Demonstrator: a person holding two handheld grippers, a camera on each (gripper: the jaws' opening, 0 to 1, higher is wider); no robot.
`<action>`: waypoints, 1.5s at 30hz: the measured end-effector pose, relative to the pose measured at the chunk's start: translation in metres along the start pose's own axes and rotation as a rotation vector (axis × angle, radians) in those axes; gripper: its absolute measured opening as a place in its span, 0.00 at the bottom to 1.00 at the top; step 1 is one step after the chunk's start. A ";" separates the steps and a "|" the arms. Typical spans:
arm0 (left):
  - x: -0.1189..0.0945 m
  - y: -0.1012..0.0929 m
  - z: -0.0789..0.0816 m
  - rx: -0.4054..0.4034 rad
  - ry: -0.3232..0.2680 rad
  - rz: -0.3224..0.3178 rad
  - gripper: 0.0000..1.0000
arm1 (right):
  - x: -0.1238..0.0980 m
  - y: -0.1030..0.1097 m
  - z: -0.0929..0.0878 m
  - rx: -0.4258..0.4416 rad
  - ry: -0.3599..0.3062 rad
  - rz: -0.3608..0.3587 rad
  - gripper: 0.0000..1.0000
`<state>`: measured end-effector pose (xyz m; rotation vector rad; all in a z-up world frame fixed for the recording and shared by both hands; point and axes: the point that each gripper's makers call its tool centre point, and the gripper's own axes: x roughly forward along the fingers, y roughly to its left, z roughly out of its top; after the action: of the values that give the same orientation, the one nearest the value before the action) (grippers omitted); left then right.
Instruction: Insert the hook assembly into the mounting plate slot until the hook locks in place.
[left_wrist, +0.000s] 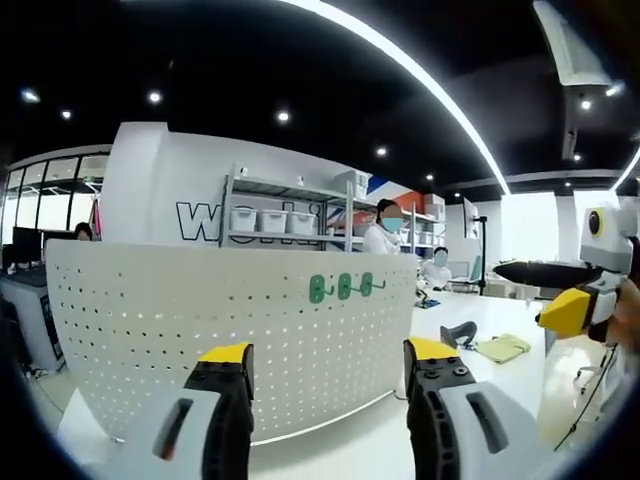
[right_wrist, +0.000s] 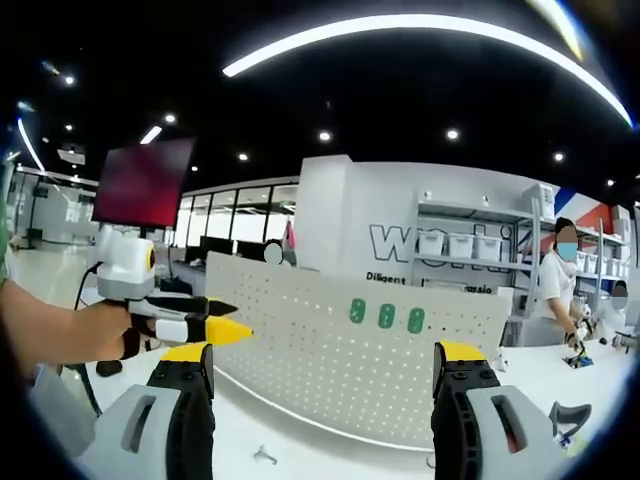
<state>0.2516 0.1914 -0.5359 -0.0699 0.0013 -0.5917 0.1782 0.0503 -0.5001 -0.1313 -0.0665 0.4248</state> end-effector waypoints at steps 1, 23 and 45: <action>-0.003 0.002 0.000 -0.002 -0.001 -0.001 0.62 | 0.001 0.002 0.000 -0.001 0.000 -0.001 0.92; -0.036 0.015 -0.026 -0.009 0.028 -0.024 0.59 | 0.013 0.018 -0.009 -0.006 0.027 0.001 0.92; -0.022 0.027 -0.081 -0.025 0.143 -0.015 0.56 | 0.038 0.021 -0.071 0.049 0.134 0.036 0.91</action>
<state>0.2473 0.2207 -0.6188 -0.0516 0.1470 -0.6107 0.2112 0.0767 -0.5720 -0.1129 0.0777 0.4527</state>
